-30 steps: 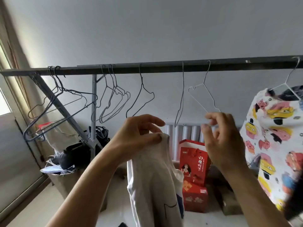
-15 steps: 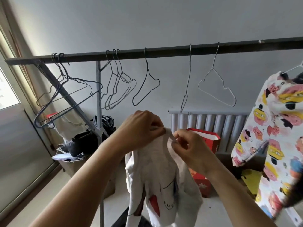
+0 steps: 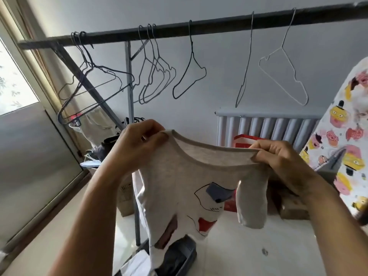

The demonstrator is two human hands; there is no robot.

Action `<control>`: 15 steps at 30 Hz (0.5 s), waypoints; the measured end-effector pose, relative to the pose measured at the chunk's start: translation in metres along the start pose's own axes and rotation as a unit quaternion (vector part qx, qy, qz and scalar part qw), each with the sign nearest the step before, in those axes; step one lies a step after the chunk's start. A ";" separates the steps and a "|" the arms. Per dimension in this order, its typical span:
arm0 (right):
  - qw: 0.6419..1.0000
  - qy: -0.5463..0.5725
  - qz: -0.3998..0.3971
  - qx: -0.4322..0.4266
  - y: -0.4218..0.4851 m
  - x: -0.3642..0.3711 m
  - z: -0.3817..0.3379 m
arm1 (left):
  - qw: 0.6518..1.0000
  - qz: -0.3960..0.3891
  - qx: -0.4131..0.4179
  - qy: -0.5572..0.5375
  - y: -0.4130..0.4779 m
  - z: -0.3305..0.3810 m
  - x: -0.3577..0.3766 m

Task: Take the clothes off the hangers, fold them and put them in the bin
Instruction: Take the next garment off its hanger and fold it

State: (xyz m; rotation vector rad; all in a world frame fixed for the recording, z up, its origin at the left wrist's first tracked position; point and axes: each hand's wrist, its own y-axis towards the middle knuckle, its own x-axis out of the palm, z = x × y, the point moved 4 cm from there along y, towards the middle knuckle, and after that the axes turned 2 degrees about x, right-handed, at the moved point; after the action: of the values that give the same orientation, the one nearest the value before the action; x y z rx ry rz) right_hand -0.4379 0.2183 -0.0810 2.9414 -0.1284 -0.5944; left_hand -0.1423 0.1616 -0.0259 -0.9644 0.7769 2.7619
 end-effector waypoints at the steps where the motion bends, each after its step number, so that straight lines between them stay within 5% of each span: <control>1: 0.999 0.042 -0.017 0.009 -0.002 0.001 0.001 | 0.999 0.002 -0.014 -0.038 -0.004 -0.004 0.004; 8: 0.992 0.070 -0.106 0.020 -0.018 -0.008 -0.006 | 0.987 -0.043 -0.088 -0.128 -0.011 -0.011 0.014; 15: 0.998 0.061 -0.022 -0.025 -0.015 -0.013 -0.012 | 0.990 -0.062 -0.076 -0.098 -0.007 0.001 0.001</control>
State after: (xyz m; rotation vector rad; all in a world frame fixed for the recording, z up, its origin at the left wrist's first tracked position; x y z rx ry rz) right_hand -0.4439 0.2361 -0.0672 2.9292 -0.0361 -0.4146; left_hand -0.1418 0.1678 -0.0293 -0.7202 0.4657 2.7830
